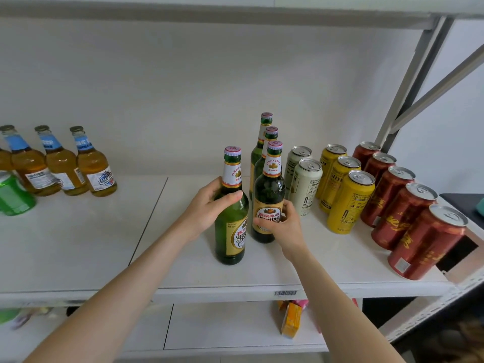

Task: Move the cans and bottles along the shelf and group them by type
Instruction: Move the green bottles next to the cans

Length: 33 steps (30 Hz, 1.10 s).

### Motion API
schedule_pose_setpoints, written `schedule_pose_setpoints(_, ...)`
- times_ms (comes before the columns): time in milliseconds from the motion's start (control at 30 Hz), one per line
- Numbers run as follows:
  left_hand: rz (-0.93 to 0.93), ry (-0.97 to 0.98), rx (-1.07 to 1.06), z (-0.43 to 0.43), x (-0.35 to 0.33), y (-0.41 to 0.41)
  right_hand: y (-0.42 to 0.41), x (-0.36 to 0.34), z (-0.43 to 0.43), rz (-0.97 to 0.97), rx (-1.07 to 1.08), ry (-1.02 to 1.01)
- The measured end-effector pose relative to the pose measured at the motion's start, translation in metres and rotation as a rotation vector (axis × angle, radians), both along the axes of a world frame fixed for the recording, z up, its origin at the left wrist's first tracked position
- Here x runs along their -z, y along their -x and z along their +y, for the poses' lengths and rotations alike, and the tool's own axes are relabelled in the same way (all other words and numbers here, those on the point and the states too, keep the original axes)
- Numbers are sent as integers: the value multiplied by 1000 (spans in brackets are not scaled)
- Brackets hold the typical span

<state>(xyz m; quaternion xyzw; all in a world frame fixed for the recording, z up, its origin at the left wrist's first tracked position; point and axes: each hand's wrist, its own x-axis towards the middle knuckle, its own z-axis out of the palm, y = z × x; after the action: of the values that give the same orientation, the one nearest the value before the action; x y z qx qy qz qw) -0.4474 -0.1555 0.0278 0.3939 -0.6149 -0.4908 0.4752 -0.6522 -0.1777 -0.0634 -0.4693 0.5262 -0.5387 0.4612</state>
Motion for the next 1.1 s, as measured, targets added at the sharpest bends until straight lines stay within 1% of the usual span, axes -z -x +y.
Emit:
schedule_pose_setpoints(167, 16, -30, -11, 6, 1, -2, 10, 6, 11, -11, 23, -10)
schedule_pose_setpoints(267, -24, -68, -25, 10, -1, -4, 18, 10, 26, -22, 106, -52)
schedule_pose_setpoints(367, -79, -209, -123, 13, -1, -7, 17, 12, 44, 11, 175, -33)
schedule_pose_setpoints(433, -64, -281, -160, 17, 0, -8, 11, 12, 57, 44, 144, 1)
schedule_pose_setpoints(567, -56, -304, -180, 27, -6, -2, -11, 10, 74, 158, -62, 33)
schedule_pose_setpoints(667, -77, -306, -153, 36, -7, 7, -24, 7, 81, 164, -188, 41)
schedule_pose_setpoints(733, -80, -311, -132, 42, -6, 15, -25, 7, 86, 157, -230, 45)
schedule_pose_setpoints(900, -72, -344, -120, 50, -4, 34, -10, 6, 100, 143, -226, 49)
schedule_pose_setpoints(1100, -44, -374, -102, 50, -1, 61, 13, 5, 105, 157, -154, 32)
